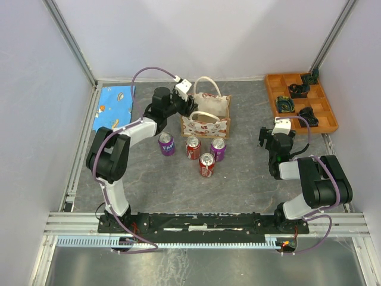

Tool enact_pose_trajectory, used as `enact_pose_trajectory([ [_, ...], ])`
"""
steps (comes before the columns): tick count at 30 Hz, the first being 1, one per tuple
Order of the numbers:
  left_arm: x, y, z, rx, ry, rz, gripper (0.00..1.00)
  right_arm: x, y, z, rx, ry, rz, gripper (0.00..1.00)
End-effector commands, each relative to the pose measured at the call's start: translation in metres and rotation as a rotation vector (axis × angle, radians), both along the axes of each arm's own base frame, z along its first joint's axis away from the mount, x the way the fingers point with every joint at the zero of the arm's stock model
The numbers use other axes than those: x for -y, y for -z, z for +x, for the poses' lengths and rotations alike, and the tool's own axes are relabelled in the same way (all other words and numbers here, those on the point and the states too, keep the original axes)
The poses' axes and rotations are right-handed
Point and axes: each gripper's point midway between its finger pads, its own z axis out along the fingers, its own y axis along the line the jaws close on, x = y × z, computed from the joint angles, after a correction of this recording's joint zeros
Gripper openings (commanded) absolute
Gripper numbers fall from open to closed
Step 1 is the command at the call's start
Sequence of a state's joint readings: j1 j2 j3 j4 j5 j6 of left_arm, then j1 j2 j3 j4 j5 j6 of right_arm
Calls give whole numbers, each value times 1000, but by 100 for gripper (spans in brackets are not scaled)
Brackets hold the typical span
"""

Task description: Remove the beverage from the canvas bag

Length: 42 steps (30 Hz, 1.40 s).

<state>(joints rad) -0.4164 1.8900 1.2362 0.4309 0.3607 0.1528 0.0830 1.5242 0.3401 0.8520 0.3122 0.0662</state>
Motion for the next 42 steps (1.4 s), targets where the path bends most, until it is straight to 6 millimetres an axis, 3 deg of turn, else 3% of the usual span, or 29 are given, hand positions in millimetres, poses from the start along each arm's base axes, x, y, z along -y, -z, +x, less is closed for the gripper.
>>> enact_pose_trajectory([
  [1, -7, 4, -16, -3, 13, 31, 61, 1, -18, 9, 63, 11, 8, 99],
  [7, -7, -16, -19, 69, 19, -2, 63, 1, -18, 9, 63, 11, 9, 99],
  [17, 2, -13, -10, 60, 40, -27, 63, 1, -18, 9, 63, 12, 10, 99],
  [29, 15, -32, 9, 109, 68, -54, 61, 1, -17, 9, 62, 12, 10, 99],
  [42, 8, 1, 5, 33, 46, 15, 55, 2, -17, 9, 62, 13, 10, 99],
])
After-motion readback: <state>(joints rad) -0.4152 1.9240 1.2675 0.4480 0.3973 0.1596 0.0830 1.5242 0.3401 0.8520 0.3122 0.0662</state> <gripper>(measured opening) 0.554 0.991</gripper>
